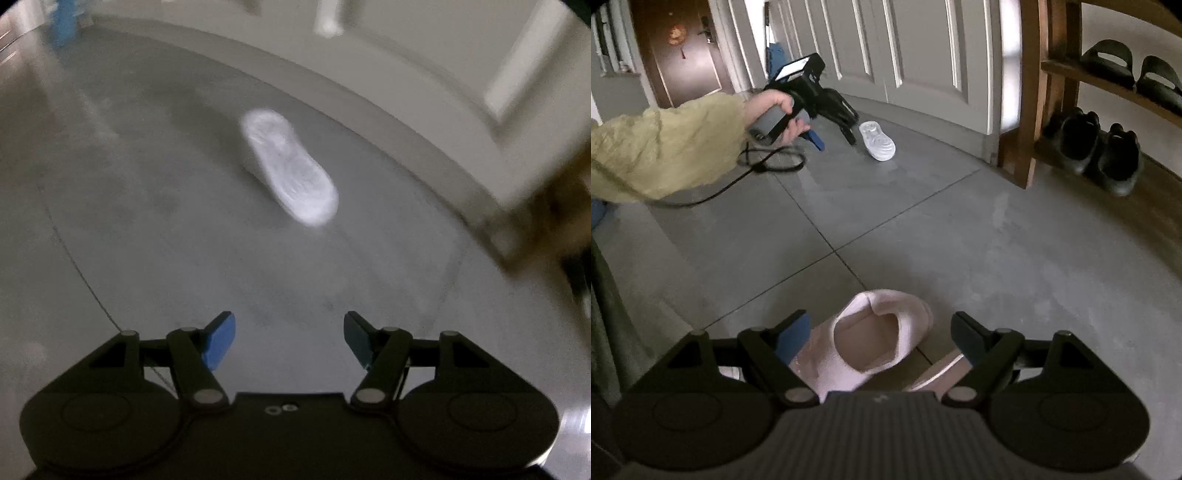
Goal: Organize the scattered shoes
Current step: 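Close the right gripper on the sole-up white sneaker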
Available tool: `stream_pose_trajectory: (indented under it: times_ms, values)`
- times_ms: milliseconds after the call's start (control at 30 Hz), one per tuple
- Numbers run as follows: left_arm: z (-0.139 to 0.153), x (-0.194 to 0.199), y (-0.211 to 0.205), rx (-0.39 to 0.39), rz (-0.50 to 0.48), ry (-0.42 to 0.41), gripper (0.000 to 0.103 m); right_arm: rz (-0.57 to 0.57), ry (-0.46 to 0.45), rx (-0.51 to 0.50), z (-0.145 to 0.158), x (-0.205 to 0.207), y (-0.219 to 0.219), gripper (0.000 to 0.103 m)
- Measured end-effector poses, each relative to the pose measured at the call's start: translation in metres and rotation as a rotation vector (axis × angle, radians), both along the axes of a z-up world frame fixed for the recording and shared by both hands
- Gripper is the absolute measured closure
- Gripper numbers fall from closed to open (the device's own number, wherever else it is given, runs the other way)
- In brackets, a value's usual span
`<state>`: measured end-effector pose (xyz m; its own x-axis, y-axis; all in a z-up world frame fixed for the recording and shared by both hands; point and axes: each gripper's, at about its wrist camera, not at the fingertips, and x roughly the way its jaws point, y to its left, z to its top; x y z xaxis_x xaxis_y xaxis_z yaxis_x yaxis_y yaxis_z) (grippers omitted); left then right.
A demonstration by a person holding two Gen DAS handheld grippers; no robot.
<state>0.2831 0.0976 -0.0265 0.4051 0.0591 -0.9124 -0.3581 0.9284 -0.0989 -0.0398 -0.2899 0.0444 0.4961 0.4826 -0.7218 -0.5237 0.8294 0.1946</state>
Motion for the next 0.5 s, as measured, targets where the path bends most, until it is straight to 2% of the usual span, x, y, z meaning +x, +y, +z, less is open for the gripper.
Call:
stream_pose_trajectory:
  times_ms: [67,167,300,367,467,500]
  values:
    - [0.0,0.009,0.01,0.017,0.024,-0.013,0.038,-0.027,0.01,-0.025,0.005,0.007,0.008,0.017]
    - [-0.011,0.025,0.01,0.108,0.029,-0.013,0.038,-0.115,0.04,-0.05,0.013,0.028,0.023,0.017]
    - [-0.028,0.035,0.003,0.133,0.053,0.002,0.038,-0.187,0.034,-0.078,0.023,0.065,0.061,0.016]
    - [-0.031,0.028,-0.013,0.158,0.044,-0.021,0.038,-0.174,0.03,-0.125,0.024,0.085,0.084,0.014]
    - [-0.031,0.015,-0.038,0.279,-0.092,-0.067,0.038,-0.029,-0.034,-0.189,0.019,0.117,0.119,0.009]
    - [-0.028,0.01,-0.029,0.319,-0.103,-0.073,0.037,0.012,-0.075,-0.205,0.014,0.127,0.127,0.009]
